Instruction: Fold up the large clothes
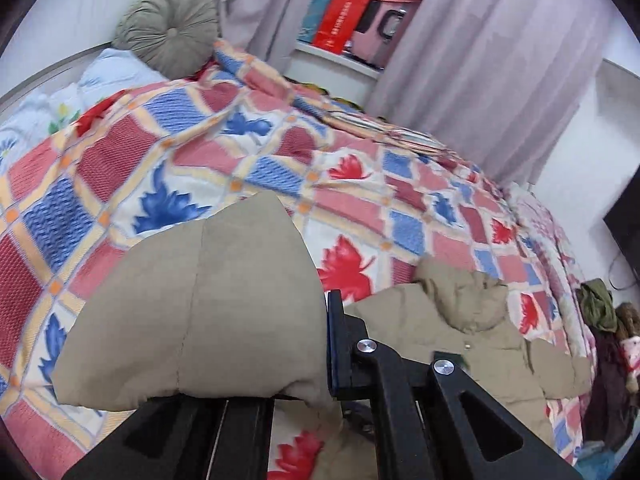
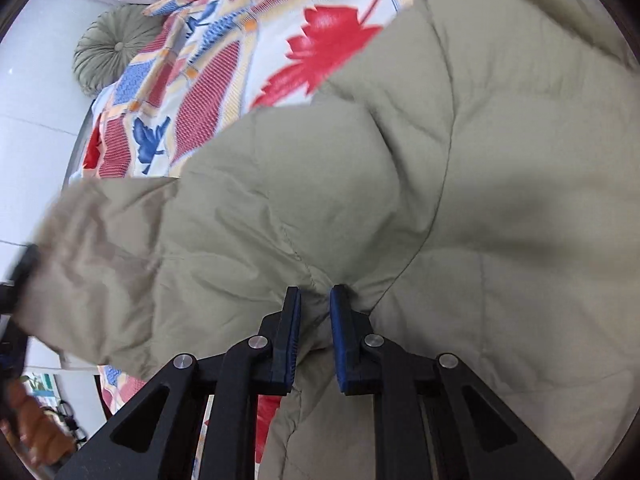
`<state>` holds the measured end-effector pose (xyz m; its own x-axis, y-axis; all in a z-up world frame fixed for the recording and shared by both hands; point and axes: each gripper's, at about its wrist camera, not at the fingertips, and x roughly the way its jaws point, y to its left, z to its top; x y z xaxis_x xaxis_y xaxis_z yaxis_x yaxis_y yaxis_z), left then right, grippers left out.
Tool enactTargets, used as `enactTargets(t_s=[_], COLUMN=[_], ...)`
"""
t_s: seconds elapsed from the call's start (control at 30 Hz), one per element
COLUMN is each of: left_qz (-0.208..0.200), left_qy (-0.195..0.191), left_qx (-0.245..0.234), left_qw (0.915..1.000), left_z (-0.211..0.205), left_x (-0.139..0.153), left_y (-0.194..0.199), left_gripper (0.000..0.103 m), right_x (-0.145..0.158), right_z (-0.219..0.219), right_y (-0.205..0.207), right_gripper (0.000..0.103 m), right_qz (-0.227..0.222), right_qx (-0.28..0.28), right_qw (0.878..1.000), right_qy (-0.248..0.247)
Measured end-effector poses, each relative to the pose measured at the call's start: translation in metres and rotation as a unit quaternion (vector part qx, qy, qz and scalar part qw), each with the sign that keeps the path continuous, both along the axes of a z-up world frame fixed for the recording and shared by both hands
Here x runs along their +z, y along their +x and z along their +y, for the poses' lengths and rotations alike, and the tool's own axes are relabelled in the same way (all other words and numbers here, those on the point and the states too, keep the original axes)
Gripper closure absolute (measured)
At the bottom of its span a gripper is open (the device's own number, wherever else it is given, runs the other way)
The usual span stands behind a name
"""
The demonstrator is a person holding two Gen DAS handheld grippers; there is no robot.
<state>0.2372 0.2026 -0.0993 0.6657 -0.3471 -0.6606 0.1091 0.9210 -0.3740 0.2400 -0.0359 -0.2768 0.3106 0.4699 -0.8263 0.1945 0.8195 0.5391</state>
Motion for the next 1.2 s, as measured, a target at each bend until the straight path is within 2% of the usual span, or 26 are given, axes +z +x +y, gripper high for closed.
enactTargets(t_s=[0.07,0.13,0.23,0.37,0.47,0.57,0.67,0.8,0.9,0.93,0.97,1.0,1.03,1.13,1.2], left_qz=[-0.006,-0.002,0.008,0.034,0.066,0.104,0.121,0.121,0.111,0.100,0.093,0.084,0.063,0.054,0.043], left_qy=[-0.016,-0.030,-0.046,-0.009,0.045,0.088,0.135,0.169,0.184,0.188,0.187,0.189,0.185,0.186,0.176], left_qx=[-0.038,-0.074,-0.130,-0.187,-0.204,-0.203,-0.202,-0.210,-0.217,-0.215,-0.213,-0.205,-0.192,-0.189,-0.173], left_qw=[0.9991,0.9968,0.9904,0.9817,0.9758,0.9696,0.9625,0.9554,0.9523,0.9530,0.9543,0.9568,0.9618,0.9626,0.9680], left_z=[-0.040,-0.081,-0.143,-0.226,-0.275,-0.298,-0.307,-0.307,-0.302,-0.298,-0.293,-0.288,-0.280,-0.261,-0.239], left_x=[0.009,0.011,0.006,-0.032,-0.078,-0.125,-0.153,-0.150,-0.134,-0.127,-0.121,-0.114,-0.104,-0.088,-0.078], left_y=[0.004,0.007,0.007,-0.002,-0.012,-0.019,-0.029,-0.043,-0.054,-0.058,-0.062,-0.067,-0.074,-0.079,-0.080], left_gripper=[0.096,0.096,0.096,0.096,0.096,0.095,0.095,0.095,0.095,0.077,0.030,0.007,0.000,0.000,0.000], right_x=[0.000,0.003,0.021,0.054,0.063,0.062,0.056,0.046,0.041,0.042,0.043,0.044,0.046,0.054,0.061], right_z=[0.002,-0.002,-0.028,-0.089,-0.147,-0.187,-0.213,-0.232,-0.236,-0.235,-0.237,-0.238,-0.238,-0.238,-0.235], right_y=[0.000,-0.002,-0.020,-0.068,-0.105,-0.133,-0.151,-0.154,-0.153,-0.148,-0.154,-0.156,-0.154,-0.153,-0.151], right_gripper=[0.086,0.086,0.086,0.086,0.086,0.086,0.086,0.086,0.086,0.086,0.086,0.086,0.086,0.083,0.072], right_qz=[-0.001,0.004,-0.001,-0.031,-0.022,-0.007,0.006,0.019,0.018,0.019,0.020,0.020,0.020,0.014,0.006], right_qx=[0.006,0.010,-0.010,-0.064,-0.115,-0.144,-0.149,-0.155,-0.152,-0.151,-0.149,-0.148,-0.146,-0.136,-0.128], right_qw=[1.000,1.000,0.999,0.997,0.991,0.985,0.983,0.983,0.984,0.985,0.985,0.985,0.985,0.986,0.987], right_qy=[-0.002,0.017,0.036,-0.032,-0.072,-0.094,-0.110,-0.093,-0.087,-0.086,-0.085,-0.085,-0.086,-0.093,-0.101])
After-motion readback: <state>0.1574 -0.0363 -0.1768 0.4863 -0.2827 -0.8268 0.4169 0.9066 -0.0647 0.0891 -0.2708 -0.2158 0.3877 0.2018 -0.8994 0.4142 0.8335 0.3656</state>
